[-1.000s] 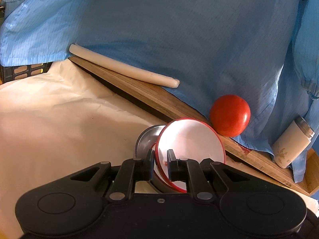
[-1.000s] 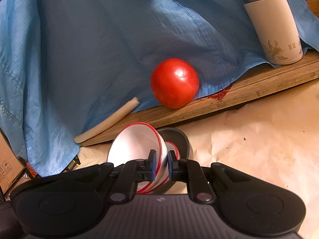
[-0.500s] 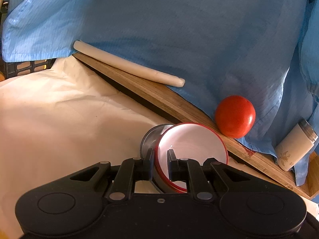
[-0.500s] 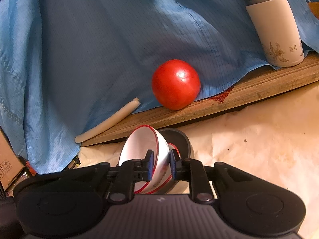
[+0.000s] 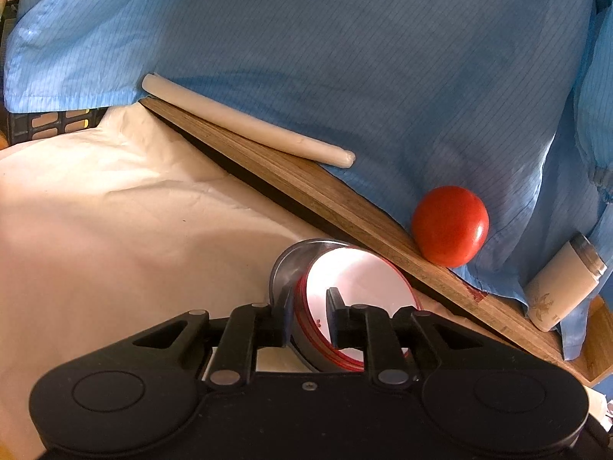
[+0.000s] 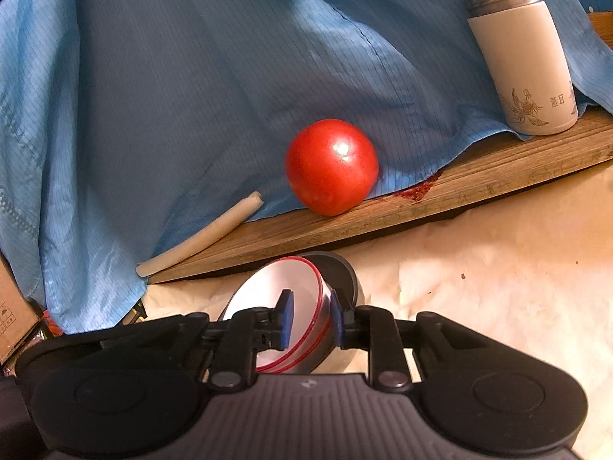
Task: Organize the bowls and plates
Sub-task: 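Lower the second white bowl into the white bowl inside the steel bowl, then open both grippers to release the second white bowl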
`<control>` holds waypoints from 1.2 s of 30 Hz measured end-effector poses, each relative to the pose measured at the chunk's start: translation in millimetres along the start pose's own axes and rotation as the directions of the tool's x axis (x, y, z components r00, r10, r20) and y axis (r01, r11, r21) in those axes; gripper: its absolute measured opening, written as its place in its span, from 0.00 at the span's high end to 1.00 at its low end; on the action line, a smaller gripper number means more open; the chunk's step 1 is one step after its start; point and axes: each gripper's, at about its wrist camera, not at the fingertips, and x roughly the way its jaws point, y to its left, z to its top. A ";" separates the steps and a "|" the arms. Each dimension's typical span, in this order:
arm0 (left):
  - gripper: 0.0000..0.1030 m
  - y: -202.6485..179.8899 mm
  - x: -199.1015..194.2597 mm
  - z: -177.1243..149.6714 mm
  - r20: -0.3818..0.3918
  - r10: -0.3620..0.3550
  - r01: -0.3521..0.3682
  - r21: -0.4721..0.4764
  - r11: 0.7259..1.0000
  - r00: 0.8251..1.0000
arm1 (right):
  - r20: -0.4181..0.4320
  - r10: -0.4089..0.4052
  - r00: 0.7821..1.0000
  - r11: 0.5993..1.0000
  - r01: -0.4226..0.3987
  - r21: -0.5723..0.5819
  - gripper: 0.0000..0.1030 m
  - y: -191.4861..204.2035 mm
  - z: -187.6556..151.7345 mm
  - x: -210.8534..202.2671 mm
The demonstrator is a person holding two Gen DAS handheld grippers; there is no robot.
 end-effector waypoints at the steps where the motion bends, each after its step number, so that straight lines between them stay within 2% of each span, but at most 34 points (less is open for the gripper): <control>1: 0.78 -0.3 -0.7 0.0 0.002 -0.002 0.002 -0.001 1.000 1.000 | 0.002 0.001 1.000 1.000 -0.001 0.002 0.76 -0.5 -0.1 -0.2; 8: 0.61 -1.8 -7.4 0.6 0.027 -0.025 0.025 -0.008 1.000 0.999 | 0.024 0.002 1.000 1.000 -0.002 0.013 0.74 -3.1 0.2 -4.1; 10: 0.51 -2.5 -10.1 0.9 0.039 -0.021 0.021 -0.009 1.000 0.999 | 0.035 0.003 0.999 1.000 -0.004 0.017 0.72 -4.1 0.7 -6.2; 11: 0.38 -2.6 -11.5 1.0 0.047 -0.004 0.005 -0.015 1.000 0.999 | 0.040 0.005 0.999 1.000 -0.006 0.019 0.70 -5.1 1.4 -7.2; 12: 0.34 -1.8 -12.8 1.1 0.058 0.005 -0.004 -0.022 1.000 0.998 | 0.046 0.009 0.999 1.000 -0.010 0.024 0.67 -6.2 2.2 -8.7; 14: 0.34 0.5 -14.0 2.3 0.065 0.000 0.002 -0.031 1.000 0.998 | 0.060 0.002 0.998 1.000 -0.004 0.026 0.54 -6.9 2.2 -12.1; 18: 0.30 2.3 -16.1 3.4 0.069 0.004 -0.002 -0.033 0.999 0.998 | 0.077 -0.005 0.997 1.000 0.002 0.029 0.50 -10.3 3.7 -15.6; 29: 0.07 17.8 -31.9 6.4 0.123 0.037 -0.030 -0.052 0.998 0.992 | 0.133 -0.023 0.991 0.998 0.014 0.068 0.16 -24.1 7.0 -26.9; 32: 0.02 21.2 -37.6 8.3 0.131 0.043 -0.036 -0.054 0.998 0.990 | 0.131 -0.018 0.991 0.997 0.008 0.075 0.09 -25.8 8.1 -29.5; 36: 0.01 24.0 -46.7 8.4 0.145 0.050 -0.045 -0.039 0.998 0.988 | 0.132 -0.015 0.991 0.998 0.008 0.056 0.01 -23.0 3.6 -40.9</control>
